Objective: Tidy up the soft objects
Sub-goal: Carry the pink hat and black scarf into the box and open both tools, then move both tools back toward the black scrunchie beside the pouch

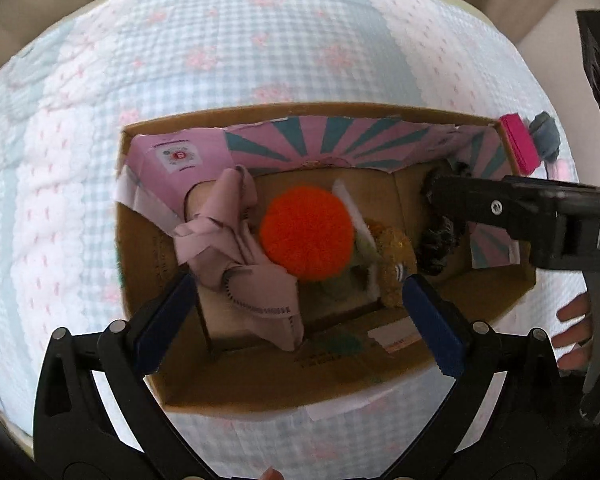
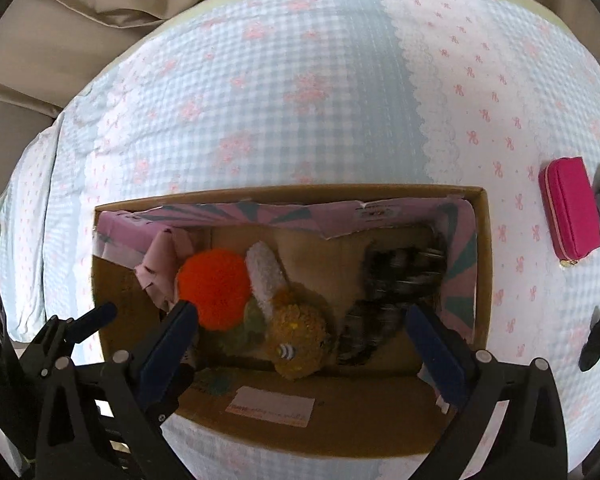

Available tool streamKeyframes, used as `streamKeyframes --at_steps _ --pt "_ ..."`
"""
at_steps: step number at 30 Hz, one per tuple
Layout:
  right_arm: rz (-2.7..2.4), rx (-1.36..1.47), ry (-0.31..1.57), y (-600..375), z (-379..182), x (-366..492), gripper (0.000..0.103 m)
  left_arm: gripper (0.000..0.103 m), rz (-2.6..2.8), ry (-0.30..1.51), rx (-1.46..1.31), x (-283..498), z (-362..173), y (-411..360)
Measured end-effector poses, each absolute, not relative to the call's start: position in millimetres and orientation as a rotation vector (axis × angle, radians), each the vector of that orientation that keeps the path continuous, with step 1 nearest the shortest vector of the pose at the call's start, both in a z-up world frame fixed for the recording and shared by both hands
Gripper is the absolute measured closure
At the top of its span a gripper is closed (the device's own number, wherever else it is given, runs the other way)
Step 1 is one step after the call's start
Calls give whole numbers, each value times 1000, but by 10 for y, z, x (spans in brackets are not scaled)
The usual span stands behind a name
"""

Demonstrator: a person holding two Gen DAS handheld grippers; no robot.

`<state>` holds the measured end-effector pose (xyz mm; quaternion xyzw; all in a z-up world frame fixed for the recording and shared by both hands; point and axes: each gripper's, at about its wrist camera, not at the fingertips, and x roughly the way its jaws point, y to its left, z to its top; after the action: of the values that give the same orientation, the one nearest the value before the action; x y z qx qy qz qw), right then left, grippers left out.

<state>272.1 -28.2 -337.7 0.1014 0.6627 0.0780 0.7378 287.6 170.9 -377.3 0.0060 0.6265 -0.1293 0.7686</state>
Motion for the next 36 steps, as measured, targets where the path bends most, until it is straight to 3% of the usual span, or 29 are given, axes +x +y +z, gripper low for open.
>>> streamKeyframes --at_steps 11,23,36 --pt "167 138 1352 -138 -2832 2443 0 0 -251 1266 19 2614 -3271 1829" --pt "157 54 1175 -71 -1853 1870 0 0 -184 1119 -12 2071 -2411 2030" --pt "46 17 1030 -528 -1099 1044 0 0 -151 983 -14 1534 -1697 1879"
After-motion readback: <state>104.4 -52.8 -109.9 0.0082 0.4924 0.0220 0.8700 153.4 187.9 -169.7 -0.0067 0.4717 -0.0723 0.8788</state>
